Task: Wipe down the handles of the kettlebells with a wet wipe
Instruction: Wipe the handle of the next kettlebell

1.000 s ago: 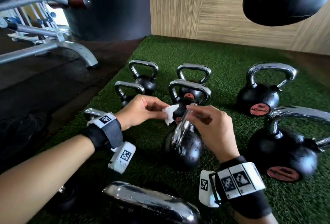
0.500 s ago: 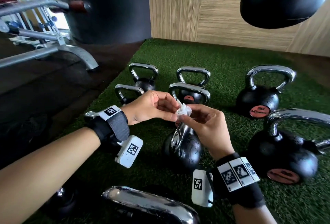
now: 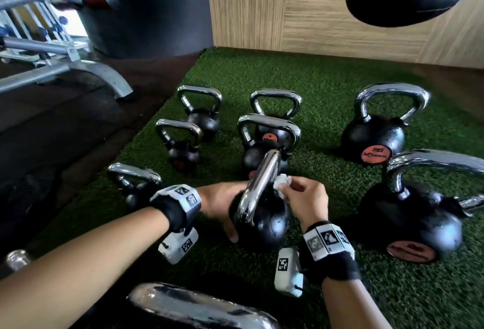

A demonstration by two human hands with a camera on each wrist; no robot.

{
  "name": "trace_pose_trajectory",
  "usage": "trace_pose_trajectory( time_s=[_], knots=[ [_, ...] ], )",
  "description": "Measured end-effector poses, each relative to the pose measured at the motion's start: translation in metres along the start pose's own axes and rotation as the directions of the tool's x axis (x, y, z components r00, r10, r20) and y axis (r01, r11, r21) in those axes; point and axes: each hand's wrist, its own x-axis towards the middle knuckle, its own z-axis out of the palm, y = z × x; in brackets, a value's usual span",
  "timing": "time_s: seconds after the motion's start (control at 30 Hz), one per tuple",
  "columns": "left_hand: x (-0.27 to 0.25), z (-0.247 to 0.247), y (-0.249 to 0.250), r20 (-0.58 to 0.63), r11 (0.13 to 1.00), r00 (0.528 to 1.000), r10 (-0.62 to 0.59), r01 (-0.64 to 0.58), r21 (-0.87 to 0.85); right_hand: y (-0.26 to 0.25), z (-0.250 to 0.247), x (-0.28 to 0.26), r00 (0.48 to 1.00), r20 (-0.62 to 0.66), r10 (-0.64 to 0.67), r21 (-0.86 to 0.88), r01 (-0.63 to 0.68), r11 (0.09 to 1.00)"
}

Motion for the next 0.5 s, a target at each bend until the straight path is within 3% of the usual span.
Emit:
trace_pose_trajectory(
  time_s=[0.2,0.33,0.5],
  knots=[
    [0.010,0.017,0.016,-0.082,0.986,0.994,0.076,-0.063,0.152,-0.001,0.011,0.008,0.997,0.051,-0.052,-0.072,0.056,0.996],
    [0.008,0.011,0.025,-0.051,0.996,0.995,0.091,-0.090,0.021,-0.011,0.014,0.018,0.997,-0.013,-0.075,-0.037,0.074,0.997],
    [0.009,0.012,0.026,-0.003,0.997,1.000,-0.014,0.014,-0.081,-0.015,0.015,0.020,0.989,-0.064,-0.132,0.044,0.134,0.990]
  ],
)
